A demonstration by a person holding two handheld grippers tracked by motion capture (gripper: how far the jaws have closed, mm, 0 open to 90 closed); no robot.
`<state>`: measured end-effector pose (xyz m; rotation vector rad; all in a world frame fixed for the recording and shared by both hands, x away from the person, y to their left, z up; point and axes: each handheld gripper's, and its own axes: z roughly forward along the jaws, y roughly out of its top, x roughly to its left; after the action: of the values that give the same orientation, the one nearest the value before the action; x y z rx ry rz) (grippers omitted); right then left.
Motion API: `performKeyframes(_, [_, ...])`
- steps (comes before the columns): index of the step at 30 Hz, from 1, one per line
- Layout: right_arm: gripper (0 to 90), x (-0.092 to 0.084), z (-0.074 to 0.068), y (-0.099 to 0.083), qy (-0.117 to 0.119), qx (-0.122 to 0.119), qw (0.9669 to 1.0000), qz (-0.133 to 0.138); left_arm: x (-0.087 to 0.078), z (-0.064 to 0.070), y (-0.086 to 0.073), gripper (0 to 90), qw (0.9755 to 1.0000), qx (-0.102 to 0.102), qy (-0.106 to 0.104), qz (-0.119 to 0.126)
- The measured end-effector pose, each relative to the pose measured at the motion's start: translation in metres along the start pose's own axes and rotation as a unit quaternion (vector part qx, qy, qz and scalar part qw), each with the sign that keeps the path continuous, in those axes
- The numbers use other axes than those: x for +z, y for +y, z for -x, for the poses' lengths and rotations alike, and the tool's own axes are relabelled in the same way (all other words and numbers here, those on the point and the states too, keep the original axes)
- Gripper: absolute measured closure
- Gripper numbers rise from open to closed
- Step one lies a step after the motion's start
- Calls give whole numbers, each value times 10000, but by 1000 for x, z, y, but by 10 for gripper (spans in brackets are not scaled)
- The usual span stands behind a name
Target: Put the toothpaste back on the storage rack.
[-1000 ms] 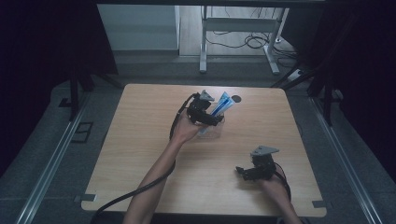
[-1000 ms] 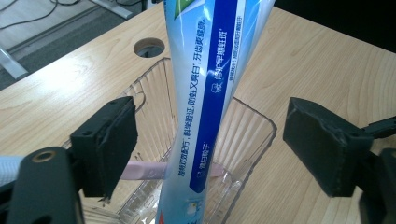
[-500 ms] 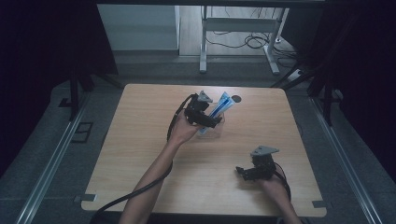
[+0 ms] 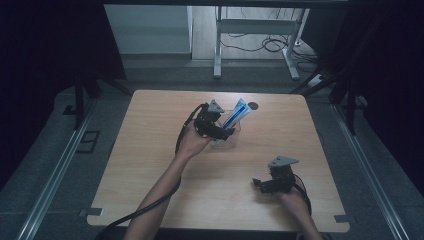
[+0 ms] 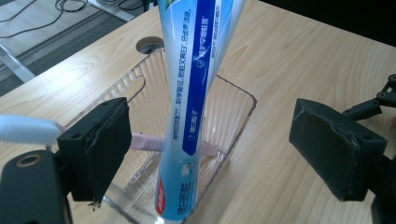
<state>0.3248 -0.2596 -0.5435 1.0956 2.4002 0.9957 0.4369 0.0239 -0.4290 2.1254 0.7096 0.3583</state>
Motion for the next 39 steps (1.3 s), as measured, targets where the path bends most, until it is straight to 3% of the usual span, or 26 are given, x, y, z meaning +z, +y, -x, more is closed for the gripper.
performKeyframes(9, [44, 0, 0, 0, -2, 7, 10000, 2, -13, 3, -9, 129, 10000, -76, -1, 57])
performKeyframes(21, [44, 0, 0, 0, 0, 21, 10000, -4, -34, 8, -21, 127, 9998, 33, 32, 195])
performKeyframes(39, [44, 0, 0, 0, -2, 19, 10000, -3, -61, 8, -60, 128, 9997, -57, 177, 165])
